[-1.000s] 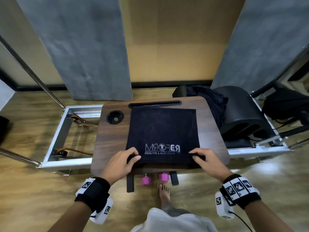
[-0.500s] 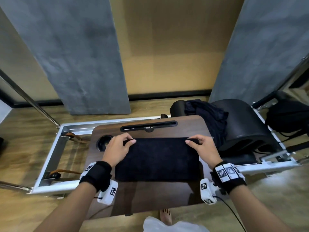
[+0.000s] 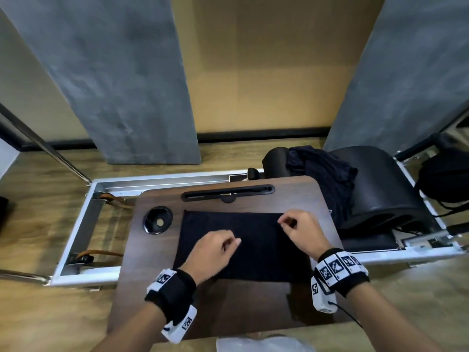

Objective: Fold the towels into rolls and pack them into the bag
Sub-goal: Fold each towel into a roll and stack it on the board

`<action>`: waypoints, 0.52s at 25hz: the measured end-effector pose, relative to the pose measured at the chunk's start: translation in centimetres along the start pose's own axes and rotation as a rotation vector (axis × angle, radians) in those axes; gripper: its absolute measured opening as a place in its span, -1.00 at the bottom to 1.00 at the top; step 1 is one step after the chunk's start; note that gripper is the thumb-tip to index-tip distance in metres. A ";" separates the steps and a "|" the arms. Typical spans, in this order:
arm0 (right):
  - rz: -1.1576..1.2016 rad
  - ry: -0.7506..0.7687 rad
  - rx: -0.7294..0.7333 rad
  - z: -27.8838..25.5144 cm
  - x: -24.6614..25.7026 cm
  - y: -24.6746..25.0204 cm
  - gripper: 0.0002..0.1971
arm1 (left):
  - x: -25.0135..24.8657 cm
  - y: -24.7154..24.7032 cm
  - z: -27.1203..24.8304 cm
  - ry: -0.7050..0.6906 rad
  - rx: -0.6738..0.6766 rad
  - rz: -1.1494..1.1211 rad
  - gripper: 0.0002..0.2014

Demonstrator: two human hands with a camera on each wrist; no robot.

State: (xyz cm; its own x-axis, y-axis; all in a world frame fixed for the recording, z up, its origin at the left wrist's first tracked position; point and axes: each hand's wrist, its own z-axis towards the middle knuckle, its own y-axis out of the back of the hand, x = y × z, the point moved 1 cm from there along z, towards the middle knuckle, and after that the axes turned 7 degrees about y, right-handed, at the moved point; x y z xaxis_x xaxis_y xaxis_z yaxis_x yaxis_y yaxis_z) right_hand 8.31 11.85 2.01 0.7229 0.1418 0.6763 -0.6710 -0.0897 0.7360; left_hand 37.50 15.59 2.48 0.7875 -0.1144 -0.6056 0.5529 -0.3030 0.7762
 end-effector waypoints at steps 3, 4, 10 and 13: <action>-0.112 -0.033 0.022 -1.6 -0.2 -0.1 -0.88 | 0.8 -0.8 -0.9 -0.050 0.079 0.107 -0.76; -0.129 -0.027 0.014 -2.6 0.0 -0.3 -0.88 | 1.2 -0.5 -0.9 -0.074 0.049 0.186 -0.76; -0.243 0.241 0.131 -11.5 4.6 -4.0 -0.83 | 2.2 0.5 -0.3 0.073 -0.008 0.397 -0.48; -0.151 0.292 0.264 -14.6 6.7 -6.2 -0.68 | 2.0 -1.4 -3.5 0.030 0.071 0.391 -0.33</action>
State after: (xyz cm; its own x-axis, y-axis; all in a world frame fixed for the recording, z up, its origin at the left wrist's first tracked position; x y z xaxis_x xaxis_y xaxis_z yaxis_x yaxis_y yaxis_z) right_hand 14.90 27.78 1.53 0.7072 0.4426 0.5513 -0.4683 -0.2909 0.8343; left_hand 39.27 19.06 0.81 0.9430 -0.2067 -0.2607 0.1905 -0.3068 0.9325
